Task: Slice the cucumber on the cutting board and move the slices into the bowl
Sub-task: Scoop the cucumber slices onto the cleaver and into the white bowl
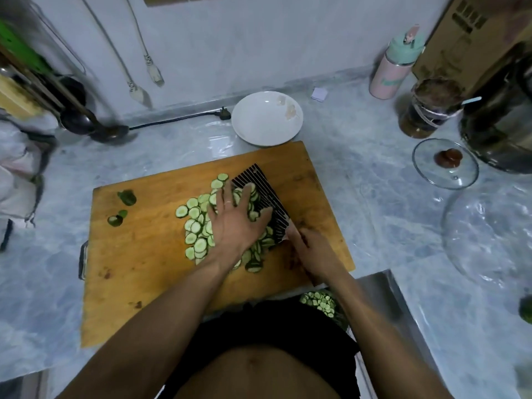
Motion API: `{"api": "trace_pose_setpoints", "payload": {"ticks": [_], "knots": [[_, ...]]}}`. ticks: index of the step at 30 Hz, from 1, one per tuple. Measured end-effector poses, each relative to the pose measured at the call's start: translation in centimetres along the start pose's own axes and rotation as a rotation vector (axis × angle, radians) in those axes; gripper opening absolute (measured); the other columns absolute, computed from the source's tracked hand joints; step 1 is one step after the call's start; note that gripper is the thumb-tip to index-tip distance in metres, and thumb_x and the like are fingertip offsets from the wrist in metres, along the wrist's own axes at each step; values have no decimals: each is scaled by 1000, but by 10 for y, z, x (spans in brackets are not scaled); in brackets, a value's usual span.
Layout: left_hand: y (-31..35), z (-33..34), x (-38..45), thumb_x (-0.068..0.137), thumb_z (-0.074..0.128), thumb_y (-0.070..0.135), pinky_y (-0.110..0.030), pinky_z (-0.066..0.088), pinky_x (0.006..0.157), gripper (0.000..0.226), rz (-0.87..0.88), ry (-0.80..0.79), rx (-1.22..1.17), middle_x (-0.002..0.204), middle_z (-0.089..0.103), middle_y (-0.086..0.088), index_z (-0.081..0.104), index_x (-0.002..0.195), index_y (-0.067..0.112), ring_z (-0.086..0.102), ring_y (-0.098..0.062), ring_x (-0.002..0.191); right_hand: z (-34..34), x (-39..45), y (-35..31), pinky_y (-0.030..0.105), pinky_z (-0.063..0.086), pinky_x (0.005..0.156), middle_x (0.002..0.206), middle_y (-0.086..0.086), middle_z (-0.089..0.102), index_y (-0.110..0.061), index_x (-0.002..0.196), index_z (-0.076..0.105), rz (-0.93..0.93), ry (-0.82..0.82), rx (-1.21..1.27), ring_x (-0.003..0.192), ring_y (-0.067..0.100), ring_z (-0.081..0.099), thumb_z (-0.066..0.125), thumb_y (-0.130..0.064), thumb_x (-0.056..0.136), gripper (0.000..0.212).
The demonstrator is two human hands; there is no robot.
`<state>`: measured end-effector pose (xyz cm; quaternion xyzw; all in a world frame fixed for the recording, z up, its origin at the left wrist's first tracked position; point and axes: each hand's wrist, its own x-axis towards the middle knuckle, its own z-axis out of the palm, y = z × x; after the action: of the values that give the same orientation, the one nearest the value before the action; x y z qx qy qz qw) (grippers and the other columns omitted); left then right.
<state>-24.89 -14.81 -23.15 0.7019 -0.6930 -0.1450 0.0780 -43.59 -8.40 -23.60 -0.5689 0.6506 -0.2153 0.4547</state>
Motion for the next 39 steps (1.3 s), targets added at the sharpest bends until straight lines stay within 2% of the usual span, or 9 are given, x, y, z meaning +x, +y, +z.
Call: {"api": "trace_pose_setpoints", "payload": {"ticks": [2,8,14,17,22,30,32,36,39], "knots": [[8,6,1,90,34,71,-58,2,117,74,-17,-11,-4,164,3,-7,21,153,35,-2,-29,150,-1,1,1,26,47,53,58,7,64,-12,71,58,10,-21,39,50,15,61,34,-59,99,59],[14,10,2,96,38,57,-55,2,119,62,19,35,-28,161,22,-6,32,151,29,10,-24,150,-4,3,1,22,40,45,51,5,55,-8,68,54,31,-40,203,40,12,52,43,-50,101,54],[2,-4,0,91,41,60,-56,26,113,59,101,126,-136,150,43,-9,55,136,26,31,-28,142,-8,1,3,16,37,42,47,-1,52,-11,65,52,17,-21,217,38,6,49,42,-43,104,51],[-10,-12,-13,88,43,62,-58,17,116,59,-11,234,-183,154,35,-9,55,136,30,21,-31,145,-4,4,12,15,37,49,54,-3,54,-8,69,55,-25,22,64,49,1,52,40,-47,103,55],[-24,-1,-34,84,35,76,-59,8,118,79,-341,137,-276,160,18,-13,36,149,31,9,-30,148,7,2,18,20,42,58,67,0,62,-10,78,60,-31,38,27,65,11,60,35,-53,101,55],[4,14,-22,87,46,68,-61,6,117,73,-250,151,-279,161,14,-7,33,149,33,6,-26,149,19,8,5,26,43,62,64,-7,60,-35,71,52,-45,-34,98,58,3,56,39,-50,103,38],[4,13,-23,84,48,71,-61,5,117,76,-168,153,-265,162,10,-6,32,150,36,3,-27,149,17,8,5,27,44,60,63,-6,60,-33,70,55,-35,-37,129,56,4,57,40,-53,101,40],[8,14,-21,80,49,74,-59,8,118,77,-86,97,-172,163,11,-2,37,147,40,-4,-29,149,16,8,4,31,47,53,61,4,59,-5,76,55,-6,-45,153,50,11,57,40,-58,100,60],[13,14,-16,87,53,60,-54,12,119,60,-109,126,-232,162,18,2,46,143,38,-3,-26,148,11,6,-3,27,45,49,58,5,57,-7,74,52,-16,-53,166,46,11,55,41,-52,101,54]]}}
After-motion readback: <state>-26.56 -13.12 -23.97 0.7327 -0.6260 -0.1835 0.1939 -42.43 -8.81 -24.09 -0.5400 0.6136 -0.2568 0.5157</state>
